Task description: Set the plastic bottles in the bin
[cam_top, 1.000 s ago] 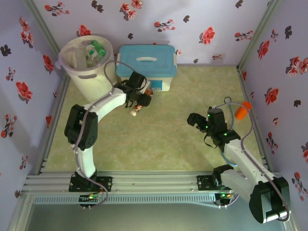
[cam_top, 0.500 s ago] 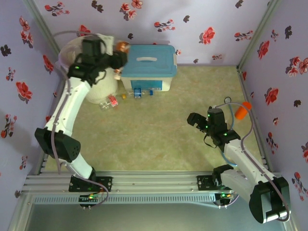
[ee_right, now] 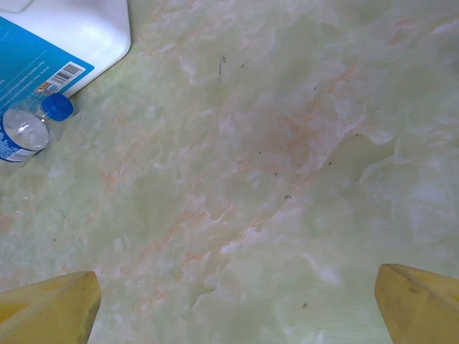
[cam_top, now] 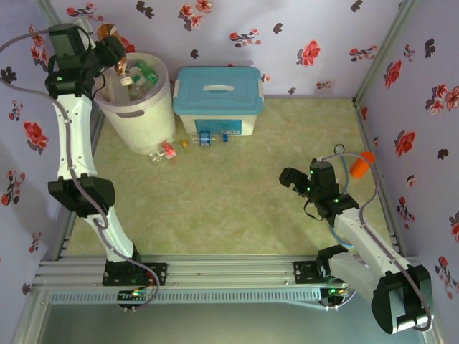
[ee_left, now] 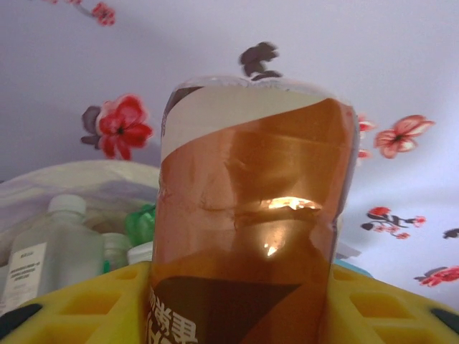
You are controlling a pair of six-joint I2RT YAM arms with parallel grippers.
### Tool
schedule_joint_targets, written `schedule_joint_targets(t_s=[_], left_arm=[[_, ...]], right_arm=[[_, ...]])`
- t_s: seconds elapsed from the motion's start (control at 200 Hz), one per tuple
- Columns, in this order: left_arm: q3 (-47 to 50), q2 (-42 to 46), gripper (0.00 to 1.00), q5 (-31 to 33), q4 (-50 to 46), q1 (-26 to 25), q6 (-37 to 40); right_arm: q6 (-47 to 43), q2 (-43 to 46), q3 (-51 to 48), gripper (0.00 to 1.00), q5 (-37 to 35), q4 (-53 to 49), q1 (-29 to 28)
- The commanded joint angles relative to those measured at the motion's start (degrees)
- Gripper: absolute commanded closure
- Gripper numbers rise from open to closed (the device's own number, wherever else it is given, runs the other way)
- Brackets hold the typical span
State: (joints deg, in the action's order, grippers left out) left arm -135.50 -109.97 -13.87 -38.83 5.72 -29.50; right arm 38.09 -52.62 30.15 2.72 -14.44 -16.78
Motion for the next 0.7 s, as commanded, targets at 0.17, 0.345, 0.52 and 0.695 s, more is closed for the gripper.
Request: schedule_joint_targets(t_s=[0.17, 0.345, 0.52, 0.695], left_arm=[[-1.75, -5.26, 0.89, 3.21, -7.14, 0.19, -0.56], [2.43, -5.55, 0.87, 6.58, -6.9, -0.68, 2.62], [5.61, -6.49, 0.78, 8.63, -6.27, -2.18, 4.2], [5.98, -7.29, 0.46, 5.72, -6.92, -3.94, 7.24]], right_arm=[[-0.59, 1.36, -0.97, 0.01, -2.15, 0.25, -0.2], [-0.96, 2.22, -1.05, 0.01, -2.84, -0.49, -0.19], [-0.95, 1.99, -0.89, 0.01, -2.73, -0.42, -0.19], [-0.93, 2.52, -0.56, 0.01, -2.72, -1.18, -0.22]])
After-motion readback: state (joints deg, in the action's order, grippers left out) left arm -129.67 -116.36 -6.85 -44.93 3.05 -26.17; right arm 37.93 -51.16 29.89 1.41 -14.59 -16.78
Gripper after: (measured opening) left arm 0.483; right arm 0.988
